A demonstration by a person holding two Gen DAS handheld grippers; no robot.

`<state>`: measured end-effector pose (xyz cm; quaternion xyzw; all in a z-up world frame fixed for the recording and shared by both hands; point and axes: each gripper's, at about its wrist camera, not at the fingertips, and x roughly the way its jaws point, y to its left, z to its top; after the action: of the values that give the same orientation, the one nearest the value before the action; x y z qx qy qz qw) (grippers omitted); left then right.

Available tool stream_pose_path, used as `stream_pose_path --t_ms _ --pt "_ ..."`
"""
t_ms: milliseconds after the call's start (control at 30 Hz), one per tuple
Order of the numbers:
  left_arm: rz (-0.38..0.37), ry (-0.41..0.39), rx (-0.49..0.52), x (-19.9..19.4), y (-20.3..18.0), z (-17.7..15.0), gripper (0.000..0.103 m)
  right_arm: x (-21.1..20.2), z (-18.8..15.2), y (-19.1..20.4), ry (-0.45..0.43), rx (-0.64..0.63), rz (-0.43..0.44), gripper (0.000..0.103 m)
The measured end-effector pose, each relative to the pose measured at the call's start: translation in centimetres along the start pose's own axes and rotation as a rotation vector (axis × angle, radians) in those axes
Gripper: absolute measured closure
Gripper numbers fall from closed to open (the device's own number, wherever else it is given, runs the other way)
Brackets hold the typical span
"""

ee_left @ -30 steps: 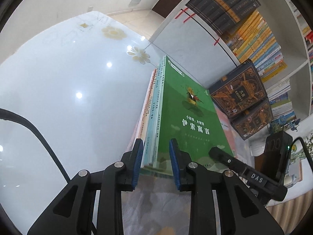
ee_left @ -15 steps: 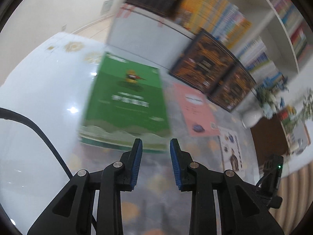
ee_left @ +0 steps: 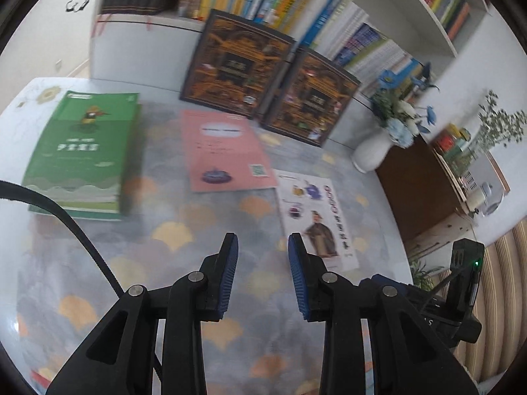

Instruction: Organize books

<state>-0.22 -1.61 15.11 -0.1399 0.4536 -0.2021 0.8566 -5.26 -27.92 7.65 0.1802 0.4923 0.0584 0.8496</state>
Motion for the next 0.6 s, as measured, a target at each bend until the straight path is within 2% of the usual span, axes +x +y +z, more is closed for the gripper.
stream_pose_path --t_ms 100,233,500,600 --pt "-0.001 0.008 0.0 0.5 -1.9 -0.4 0.072 -0.7 -0.2 -1.8 0.009 0.019 -0.002 0.043" --pt "0.0 0.009 -0.017 1.0 -3.6 -1.0 0.056 -1.3 -0.5 -4.2 0.022 0.041 -0.005 0.042" --pt "-0.009 0.029 -0.021 2.5 -7.0 -1.6 0.054 -2.4 -0.4 -8.2 0.021 0.075 -0.022 0.04" --pt "-0.014 0.035 -0.01 3.3 -8.1 -1.5 0.043 -2.8 0.0 -9.6 0.014 0.096 -0.022 0.039"
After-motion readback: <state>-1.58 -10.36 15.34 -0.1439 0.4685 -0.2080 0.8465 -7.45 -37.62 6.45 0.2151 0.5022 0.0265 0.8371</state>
